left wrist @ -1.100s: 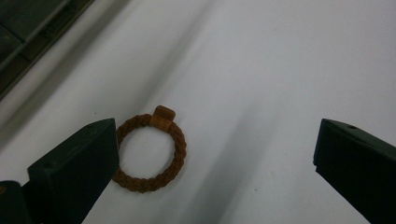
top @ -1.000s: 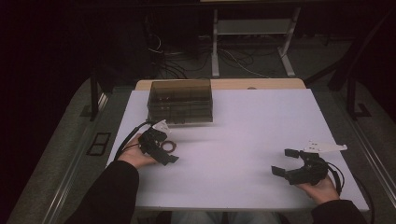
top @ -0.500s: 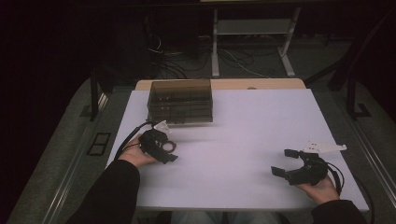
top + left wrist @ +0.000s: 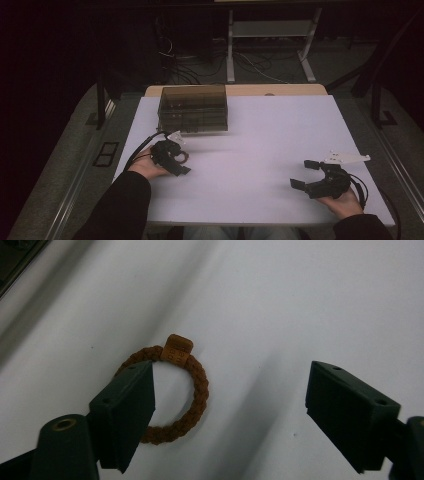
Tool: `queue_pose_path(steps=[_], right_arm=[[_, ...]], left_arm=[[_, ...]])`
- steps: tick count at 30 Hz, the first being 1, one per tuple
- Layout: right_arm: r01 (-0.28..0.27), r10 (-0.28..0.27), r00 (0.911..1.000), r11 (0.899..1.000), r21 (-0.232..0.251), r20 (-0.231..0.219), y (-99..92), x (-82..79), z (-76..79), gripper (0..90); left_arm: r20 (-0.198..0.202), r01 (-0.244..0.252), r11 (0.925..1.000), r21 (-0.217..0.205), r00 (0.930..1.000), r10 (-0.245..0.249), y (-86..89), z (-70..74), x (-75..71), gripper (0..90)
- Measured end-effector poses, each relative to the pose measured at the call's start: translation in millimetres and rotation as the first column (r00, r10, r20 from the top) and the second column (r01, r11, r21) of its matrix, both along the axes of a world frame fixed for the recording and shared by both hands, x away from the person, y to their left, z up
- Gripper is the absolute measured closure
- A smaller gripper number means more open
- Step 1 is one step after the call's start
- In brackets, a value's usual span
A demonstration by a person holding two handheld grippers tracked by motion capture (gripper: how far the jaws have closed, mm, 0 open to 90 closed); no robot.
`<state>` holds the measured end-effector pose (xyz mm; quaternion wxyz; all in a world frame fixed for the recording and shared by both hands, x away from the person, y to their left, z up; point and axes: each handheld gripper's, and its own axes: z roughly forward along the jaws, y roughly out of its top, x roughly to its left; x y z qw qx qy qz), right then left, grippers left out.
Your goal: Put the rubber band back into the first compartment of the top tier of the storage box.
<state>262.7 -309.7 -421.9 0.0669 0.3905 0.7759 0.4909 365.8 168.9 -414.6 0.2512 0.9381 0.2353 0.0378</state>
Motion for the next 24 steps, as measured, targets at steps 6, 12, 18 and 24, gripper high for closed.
queue_pose_path(steps=[6,12,18,24], right_arm=[[0.000,0.000,1.0000,1.000,-0.001,-0.002,-0.1,-0.2,-0.1,0.3],[-0.005,0.005,1.0000,1.000,-0.007,0.000,0.4,0.2,-0.8,0.3],[-0.006,0.006,1.0000,1.000,-0.007,-0.001,0.3,0.2,-1.0,0.3],[-0.008,0.008,1.0000,1.000,-0.010,-0.002,0.6,0.2,-1.2,0.4]], left_arm=[[0.015,0.022,0.9994,0.025,0.9996,-0.022,0.4,-2.4,0.9,27.3],[0.014,0.005,0.9993,0.037,0.9999,-0.005,-1.1,-5.8,0.4,36.2],[0.024,0.006,0.9985,0.055,0.9997,-0.007,-2.6,-8.7,0.7,45.8],[0.030,0.007,0.9977,0.067,0.9995,-0.009,-3.5,-9.3,0.4,53.2]])
